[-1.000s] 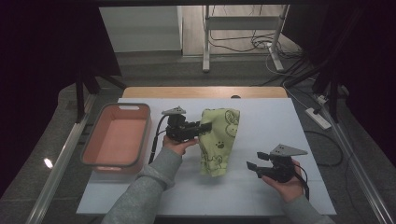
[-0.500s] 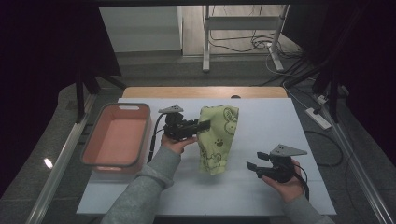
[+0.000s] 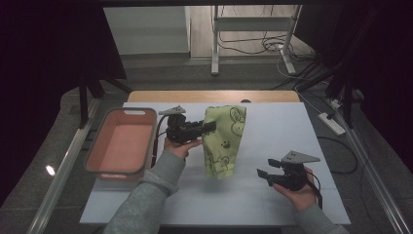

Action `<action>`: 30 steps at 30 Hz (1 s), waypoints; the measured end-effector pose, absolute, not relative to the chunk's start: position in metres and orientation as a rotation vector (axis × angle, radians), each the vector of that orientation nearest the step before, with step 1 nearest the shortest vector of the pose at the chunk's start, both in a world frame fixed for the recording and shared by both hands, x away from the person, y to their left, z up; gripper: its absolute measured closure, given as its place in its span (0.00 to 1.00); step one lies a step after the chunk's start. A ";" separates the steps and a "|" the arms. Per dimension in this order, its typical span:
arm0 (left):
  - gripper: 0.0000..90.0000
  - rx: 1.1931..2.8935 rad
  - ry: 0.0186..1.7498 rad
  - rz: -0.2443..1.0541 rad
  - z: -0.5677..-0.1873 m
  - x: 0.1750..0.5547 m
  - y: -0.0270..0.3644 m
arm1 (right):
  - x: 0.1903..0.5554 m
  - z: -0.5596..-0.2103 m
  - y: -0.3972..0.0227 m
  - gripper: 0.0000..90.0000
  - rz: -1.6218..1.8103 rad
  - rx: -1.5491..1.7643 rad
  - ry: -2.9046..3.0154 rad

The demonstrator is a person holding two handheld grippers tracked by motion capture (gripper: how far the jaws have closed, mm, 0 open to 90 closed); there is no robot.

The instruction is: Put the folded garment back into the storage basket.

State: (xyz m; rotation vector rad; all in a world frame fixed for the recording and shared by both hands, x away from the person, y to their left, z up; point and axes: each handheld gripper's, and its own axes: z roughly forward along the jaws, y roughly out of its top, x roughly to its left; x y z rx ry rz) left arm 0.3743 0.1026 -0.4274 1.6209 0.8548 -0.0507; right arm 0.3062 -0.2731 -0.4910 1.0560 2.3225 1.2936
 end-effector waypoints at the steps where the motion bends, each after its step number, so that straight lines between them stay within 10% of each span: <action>1: 0.75 1.617 0.856 -0.051 -0.427 0.374 0.103 | 0.306 -0.491 -0.273 0.40 1.294 1.057 2.323; 30: 0.75 1.567 0.845 -0.049 -0.412 0.373 0.120 | 0.306 -0.491 -0.273 0.40 1.291 1.059 2.325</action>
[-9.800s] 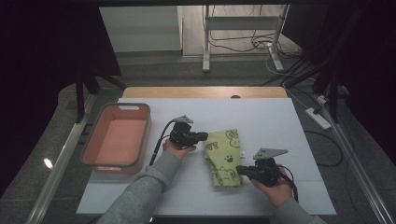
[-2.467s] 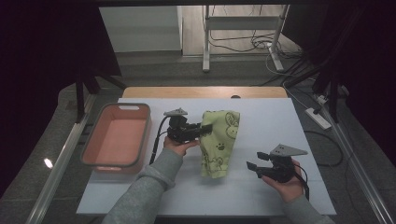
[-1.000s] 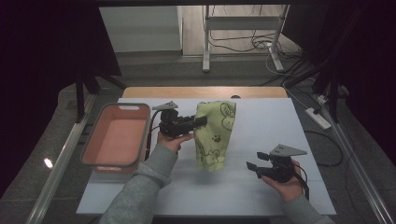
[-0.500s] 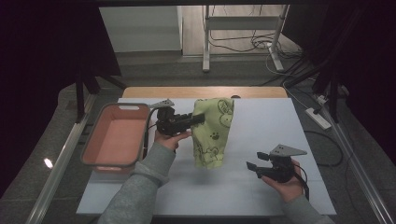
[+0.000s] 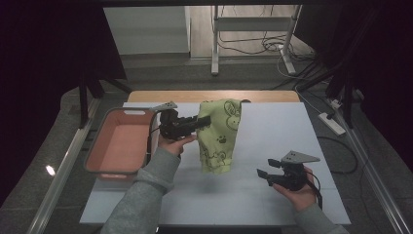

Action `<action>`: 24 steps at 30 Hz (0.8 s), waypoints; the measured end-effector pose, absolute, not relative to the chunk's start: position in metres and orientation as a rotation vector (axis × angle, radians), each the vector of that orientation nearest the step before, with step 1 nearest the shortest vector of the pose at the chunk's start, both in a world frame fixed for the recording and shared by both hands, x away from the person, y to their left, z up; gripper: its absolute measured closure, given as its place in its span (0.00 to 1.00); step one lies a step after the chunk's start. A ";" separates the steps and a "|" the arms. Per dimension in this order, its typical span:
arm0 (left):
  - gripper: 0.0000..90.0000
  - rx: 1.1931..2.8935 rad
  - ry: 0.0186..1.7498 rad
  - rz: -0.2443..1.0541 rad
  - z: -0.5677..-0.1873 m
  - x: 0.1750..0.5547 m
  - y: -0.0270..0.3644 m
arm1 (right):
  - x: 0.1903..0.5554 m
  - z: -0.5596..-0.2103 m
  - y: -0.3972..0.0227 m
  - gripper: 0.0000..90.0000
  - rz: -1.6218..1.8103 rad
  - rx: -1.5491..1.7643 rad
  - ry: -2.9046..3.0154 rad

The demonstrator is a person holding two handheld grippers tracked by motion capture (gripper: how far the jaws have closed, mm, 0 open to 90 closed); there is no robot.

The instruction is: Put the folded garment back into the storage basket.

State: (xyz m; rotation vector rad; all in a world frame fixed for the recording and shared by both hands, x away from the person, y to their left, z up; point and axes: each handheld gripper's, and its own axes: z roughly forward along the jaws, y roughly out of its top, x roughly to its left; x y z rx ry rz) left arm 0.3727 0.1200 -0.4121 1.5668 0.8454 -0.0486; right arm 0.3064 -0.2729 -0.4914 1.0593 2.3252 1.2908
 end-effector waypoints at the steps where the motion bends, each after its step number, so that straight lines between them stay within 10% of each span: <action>1: 0.75 1.566 0.845 -0.048 -0.412 0.373 0.121 | 0.306 -0.491 -0.273 0.40 1.291 1.059 2.325; 24: 0.75 1.525 0.852 -0.004 -0.400 0.371 0.142 | 0.307 -0.492 -0.273 0.40 1.293 1.060 2.324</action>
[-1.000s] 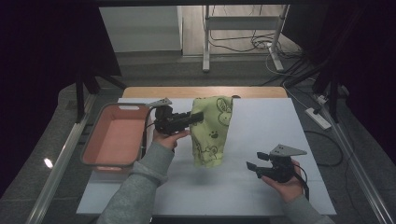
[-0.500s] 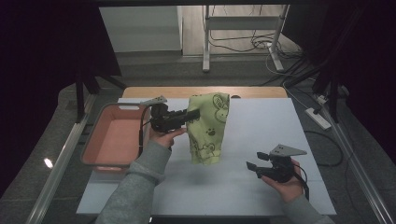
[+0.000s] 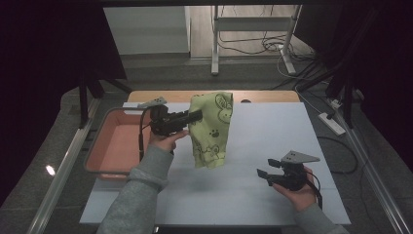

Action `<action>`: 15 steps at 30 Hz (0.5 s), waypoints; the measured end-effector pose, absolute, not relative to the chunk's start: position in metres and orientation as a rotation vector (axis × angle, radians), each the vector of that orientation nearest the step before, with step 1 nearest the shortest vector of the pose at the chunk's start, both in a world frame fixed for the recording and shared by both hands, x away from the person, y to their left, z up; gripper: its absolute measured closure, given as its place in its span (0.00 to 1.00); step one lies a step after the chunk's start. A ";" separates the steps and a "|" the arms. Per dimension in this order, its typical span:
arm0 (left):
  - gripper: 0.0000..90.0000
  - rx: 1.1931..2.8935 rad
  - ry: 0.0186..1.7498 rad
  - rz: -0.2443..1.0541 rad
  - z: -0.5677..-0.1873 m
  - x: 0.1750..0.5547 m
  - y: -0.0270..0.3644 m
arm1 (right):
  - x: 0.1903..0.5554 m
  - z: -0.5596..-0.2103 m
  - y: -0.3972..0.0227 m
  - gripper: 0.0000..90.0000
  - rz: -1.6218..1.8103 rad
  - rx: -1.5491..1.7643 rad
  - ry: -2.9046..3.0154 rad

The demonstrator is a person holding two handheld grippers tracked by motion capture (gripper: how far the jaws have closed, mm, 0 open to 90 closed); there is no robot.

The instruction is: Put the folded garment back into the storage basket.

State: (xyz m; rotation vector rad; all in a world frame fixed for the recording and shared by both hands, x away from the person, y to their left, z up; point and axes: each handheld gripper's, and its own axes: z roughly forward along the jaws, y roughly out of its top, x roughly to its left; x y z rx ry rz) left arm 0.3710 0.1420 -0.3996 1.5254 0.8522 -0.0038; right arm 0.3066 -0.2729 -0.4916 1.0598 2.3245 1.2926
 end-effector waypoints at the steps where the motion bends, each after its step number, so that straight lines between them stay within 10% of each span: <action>1: 0.75 1.524 0.852 -0.004 -0.399 0.371 0.143 | 0.307 -0.492 -0.273 0.40 1.292 1.058 2.324; 15: 0.75 1.488 0.861 0.011 -0.392 0.367 0.156 | 0.307 -0.491 -0.273 0.40 1.292 1.062 2.322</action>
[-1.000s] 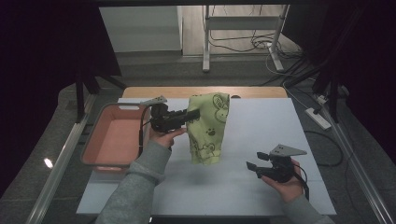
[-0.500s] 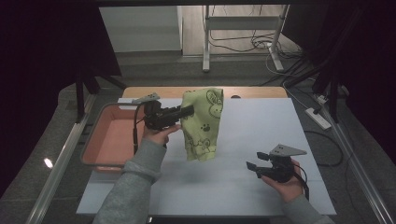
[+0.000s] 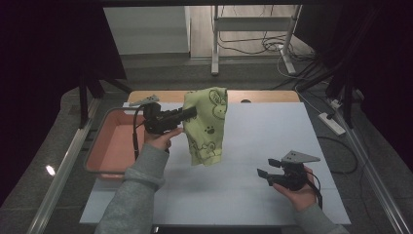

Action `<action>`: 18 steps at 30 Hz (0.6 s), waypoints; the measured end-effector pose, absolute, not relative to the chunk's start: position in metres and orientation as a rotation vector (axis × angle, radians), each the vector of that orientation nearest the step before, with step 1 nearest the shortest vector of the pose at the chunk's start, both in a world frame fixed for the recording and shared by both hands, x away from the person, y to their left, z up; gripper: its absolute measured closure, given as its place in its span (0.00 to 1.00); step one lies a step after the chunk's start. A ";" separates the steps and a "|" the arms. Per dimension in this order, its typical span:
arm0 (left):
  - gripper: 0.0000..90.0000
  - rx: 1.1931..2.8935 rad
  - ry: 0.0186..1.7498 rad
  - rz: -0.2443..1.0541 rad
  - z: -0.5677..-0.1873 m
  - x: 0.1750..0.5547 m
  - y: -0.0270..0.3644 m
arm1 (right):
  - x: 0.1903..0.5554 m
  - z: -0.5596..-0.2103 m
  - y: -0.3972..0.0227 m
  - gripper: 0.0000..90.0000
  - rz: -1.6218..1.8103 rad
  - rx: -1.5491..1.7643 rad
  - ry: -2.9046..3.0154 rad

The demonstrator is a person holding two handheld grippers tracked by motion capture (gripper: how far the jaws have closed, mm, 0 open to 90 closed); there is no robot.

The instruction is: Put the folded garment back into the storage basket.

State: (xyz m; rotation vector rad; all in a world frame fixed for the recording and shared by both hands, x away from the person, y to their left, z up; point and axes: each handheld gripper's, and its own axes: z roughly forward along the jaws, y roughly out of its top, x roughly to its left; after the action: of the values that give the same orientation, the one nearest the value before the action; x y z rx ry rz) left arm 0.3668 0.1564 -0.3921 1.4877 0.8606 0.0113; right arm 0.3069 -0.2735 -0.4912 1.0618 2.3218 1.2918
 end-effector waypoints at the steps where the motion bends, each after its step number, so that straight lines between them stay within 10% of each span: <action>1: 0.75 1.487 0.862 0.013 -0.392 0.366 0.157 | 0.307 -0.491 -0.274 0.40 1.292 1.063 2.322; 18: 0.75 1.449 0.870 0.032 -0.384 0.362 0.176 | 0.307 -0.492 -0.273 0.40 1.289 1.061 2.322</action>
State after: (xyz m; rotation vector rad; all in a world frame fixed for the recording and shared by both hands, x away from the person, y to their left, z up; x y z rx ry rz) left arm 0.3623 0.1763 -0.3836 1.4489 0.8699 0.0321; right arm 0.3067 -0.2728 -0.4919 1.0609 2.3222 1.2889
